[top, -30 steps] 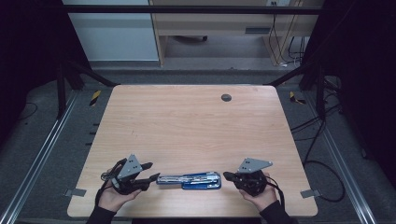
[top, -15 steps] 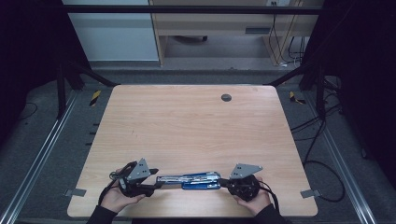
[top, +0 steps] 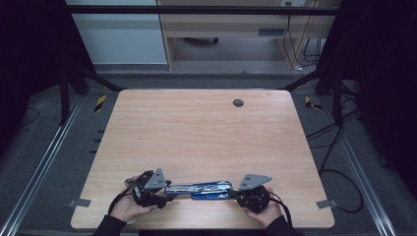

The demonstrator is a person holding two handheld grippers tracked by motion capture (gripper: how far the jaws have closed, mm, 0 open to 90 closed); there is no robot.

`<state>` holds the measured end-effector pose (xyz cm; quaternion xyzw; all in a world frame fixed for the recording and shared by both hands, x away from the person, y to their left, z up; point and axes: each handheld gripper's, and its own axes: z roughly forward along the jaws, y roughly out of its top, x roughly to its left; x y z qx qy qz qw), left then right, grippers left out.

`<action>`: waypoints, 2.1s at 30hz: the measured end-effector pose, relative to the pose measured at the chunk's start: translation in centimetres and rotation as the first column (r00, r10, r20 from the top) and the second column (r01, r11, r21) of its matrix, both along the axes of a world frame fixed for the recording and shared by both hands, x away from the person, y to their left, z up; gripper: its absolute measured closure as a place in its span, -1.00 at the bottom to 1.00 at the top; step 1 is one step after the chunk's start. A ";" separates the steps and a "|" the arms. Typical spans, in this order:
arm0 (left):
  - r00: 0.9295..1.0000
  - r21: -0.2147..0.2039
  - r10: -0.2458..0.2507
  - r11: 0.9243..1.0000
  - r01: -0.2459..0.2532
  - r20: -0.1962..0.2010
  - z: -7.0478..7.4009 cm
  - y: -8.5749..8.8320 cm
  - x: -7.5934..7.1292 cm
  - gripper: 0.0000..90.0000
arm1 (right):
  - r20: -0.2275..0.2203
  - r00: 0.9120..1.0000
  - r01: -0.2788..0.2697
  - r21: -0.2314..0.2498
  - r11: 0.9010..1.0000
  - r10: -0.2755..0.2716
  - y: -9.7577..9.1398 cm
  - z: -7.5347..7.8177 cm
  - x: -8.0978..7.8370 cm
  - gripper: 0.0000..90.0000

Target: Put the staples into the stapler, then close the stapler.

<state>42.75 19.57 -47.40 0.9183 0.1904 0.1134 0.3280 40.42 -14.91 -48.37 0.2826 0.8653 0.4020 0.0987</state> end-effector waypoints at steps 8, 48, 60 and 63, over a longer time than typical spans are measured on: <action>1.000 0.019 -0.029 0.999 0.029 -0.011 -0.2 -0.1 0.4 0.14 | 0.000 1.000 -0.001 -0.005 1.000 0.001 0.5 -0.4 0.2 1.00; 0.985 0.059 -0.156 0.985 0.161 -0.079 -0.2 -0.6 2.2 0.27 | 0.015 1.000 -0.003 -0.004 1.000 0.003 0.8 -0.7 0.6 1.00; 0.978 0.067 -0.181 0.980 0.188 -0.102 0.0 -0.7 2.5 0.31 | 0.011 1.000 -0.001 -0.003 1.000 0.001 0.8 -0.7 0.6 1.00; 0.977 0.070 -0.184 0.979 0.193 -0.108 0.1 -0.7 2.6 0.32 | 0.009 1.000 -0.002 0.000 1.000 0.002 0.9 -0.7 0.6 1.00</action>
